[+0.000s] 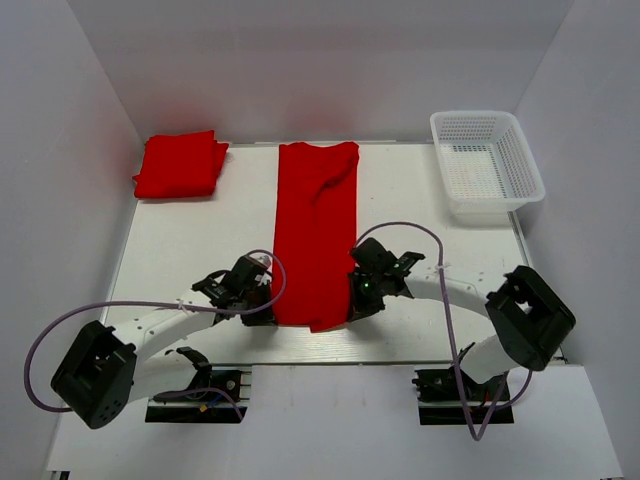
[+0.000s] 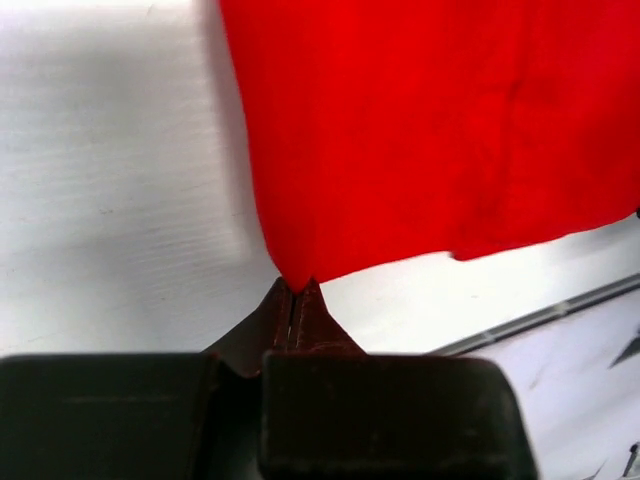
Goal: Fold and stack the t-shirts
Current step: Grab the bottom of the folded rectangular tshirt with both arms, then fold the folded rectangular tshirt in 1/3 of the way
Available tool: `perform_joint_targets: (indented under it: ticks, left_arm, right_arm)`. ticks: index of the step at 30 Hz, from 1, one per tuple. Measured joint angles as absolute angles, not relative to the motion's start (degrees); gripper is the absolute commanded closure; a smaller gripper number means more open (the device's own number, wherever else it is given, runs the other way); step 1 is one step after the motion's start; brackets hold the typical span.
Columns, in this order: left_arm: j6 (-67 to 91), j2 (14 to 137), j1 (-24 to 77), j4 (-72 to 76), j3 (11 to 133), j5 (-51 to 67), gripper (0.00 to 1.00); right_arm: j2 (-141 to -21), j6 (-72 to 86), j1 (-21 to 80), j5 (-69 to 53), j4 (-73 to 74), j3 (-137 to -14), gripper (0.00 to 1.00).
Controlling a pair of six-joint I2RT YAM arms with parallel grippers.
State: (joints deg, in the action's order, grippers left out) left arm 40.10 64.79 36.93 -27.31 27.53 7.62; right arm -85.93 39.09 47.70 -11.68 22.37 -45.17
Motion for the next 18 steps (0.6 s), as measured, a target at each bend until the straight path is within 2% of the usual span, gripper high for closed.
perform_joint_targets:
  ticks: [10, 18]
  left_arm:
    - [39.8, 64.2, 36.5, -30.3, 37.6, 5.8, 1.00]
    - [38.9, 75.4, 35.2, -32.4, 50.7, -1.2, 1.00]
  right_arm:
    - [-79.9, 37.6, 47.5, -9.0, 22.3, -46.3, 1.00]
    - [-83.6, 33.5, 42.9, -6.4, 22.5, -55.6, 1.00]
